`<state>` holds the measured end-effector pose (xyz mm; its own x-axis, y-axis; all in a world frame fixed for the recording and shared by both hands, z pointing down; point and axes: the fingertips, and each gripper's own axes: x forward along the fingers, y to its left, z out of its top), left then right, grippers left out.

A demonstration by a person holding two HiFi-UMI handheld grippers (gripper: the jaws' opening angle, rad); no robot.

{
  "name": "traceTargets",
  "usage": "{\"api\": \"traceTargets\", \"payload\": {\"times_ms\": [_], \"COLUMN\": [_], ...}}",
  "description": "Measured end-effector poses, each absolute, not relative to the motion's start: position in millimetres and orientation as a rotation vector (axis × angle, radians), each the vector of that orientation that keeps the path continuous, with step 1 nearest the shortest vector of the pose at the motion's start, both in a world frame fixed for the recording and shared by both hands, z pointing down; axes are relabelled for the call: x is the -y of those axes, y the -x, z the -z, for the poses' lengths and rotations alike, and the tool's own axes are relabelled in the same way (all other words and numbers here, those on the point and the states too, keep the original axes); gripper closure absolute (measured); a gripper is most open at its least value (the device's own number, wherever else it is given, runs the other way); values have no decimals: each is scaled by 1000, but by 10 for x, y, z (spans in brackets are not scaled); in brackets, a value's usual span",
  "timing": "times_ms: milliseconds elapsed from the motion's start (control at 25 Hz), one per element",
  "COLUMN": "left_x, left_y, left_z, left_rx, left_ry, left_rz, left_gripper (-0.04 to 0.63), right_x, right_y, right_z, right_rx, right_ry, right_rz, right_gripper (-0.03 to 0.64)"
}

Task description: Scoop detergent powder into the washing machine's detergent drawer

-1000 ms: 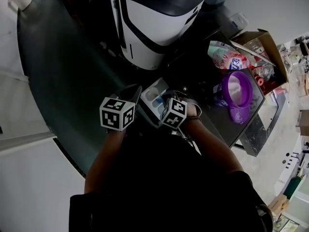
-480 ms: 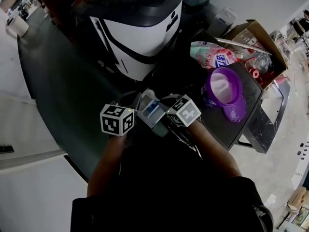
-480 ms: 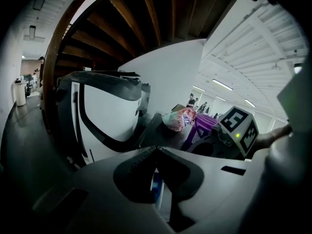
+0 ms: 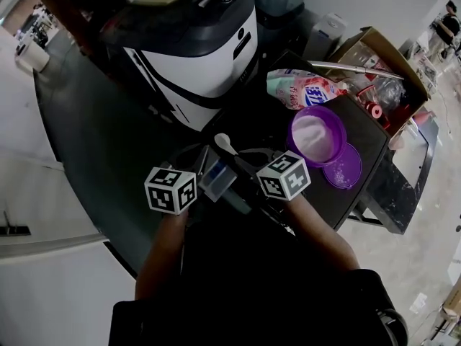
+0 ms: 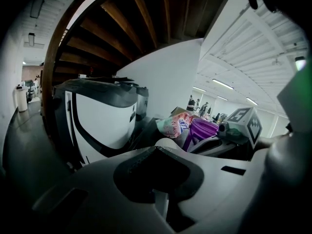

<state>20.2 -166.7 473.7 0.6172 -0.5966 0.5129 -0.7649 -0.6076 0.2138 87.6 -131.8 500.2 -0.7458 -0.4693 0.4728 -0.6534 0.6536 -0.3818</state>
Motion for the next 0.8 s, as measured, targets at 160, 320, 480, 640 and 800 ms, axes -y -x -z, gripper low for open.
{"api": "traceTargets", "payload": {"times_ms": [160,320,480,640,800], "left_x": [1645,1692,1782,1911,2052], "left_y": [-277,-289,-270,-241,-293], "left_z": [-4507,-4284,-4147,-4095,-3954], "left_rx": [1114,1137,1106,1050,983], "left_ry": [-2458,-2486,-2537,-2601,-2677], "left_rz": [-527,-472,-451,-472,-453], "left_gripper": [587,588,587,586,588], "right_x": [1279,1254,1319,1398,1478], "right_y": [-962,-1071,-1167,-1193,-1246], "right_z": [-4790,-4618,-4414,-4246,-4068], "right_rx": [2615,2670,2714,2725,2748], "right_ry": [-904,-939,-1017,-1102,-1162], "right_rz": [-775,-800,-838,-825,-833], "right_gripper": [598,598,598,598,598]}}
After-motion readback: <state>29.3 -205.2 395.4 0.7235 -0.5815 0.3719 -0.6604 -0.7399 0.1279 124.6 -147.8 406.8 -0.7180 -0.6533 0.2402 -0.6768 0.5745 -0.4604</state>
